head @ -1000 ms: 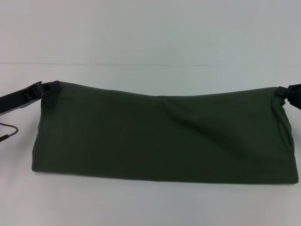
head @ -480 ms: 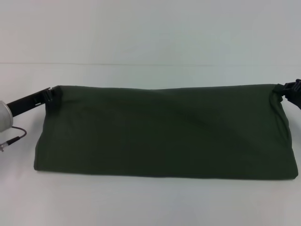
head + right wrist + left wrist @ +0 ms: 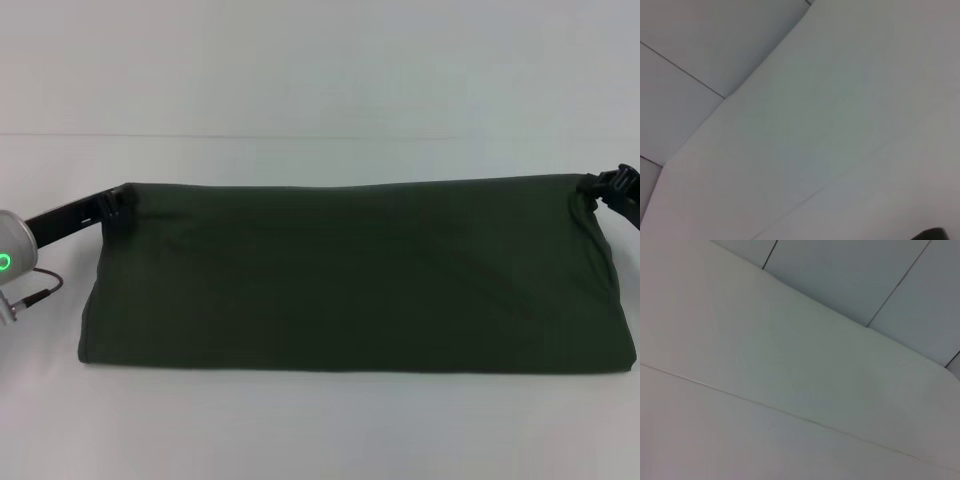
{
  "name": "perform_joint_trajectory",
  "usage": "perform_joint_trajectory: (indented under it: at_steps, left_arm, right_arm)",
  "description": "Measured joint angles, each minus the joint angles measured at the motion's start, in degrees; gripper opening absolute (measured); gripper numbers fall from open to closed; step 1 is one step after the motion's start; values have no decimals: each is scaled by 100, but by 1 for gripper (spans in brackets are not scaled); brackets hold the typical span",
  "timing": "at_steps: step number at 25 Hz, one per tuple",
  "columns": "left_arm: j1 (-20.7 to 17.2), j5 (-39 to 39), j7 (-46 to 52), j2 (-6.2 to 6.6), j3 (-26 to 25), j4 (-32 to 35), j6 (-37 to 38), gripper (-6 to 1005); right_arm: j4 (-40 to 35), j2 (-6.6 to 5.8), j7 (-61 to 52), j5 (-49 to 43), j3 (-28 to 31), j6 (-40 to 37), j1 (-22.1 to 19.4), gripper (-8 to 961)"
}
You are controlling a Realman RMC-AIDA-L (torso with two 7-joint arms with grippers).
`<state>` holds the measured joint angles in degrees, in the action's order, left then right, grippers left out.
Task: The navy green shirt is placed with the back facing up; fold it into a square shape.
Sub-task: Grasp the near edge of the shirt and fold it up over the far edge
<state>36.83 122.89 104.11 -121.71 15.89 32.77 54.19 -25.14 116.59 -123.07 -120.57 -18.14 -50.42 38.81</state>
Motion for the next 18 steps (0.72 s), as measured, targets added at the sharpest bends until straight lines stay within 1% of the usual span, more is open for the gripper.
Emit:
perform_joint_trajectory:
  at_steps: [7,15,18]
  left_arm:
    - [50,-157,-101,-26,85,-54,-242,22]
    - [132,-161,-228,-119,90,-55,-483,24]
    - [148,-161,-227,-151,90,-55,-640,25]
  right_arm:
    - [7,88,51,59,-29,280,160,25]
    - [9,225,128,70,-173,651,295,26]
    - [9,238,130,70,-239,804,313,59]
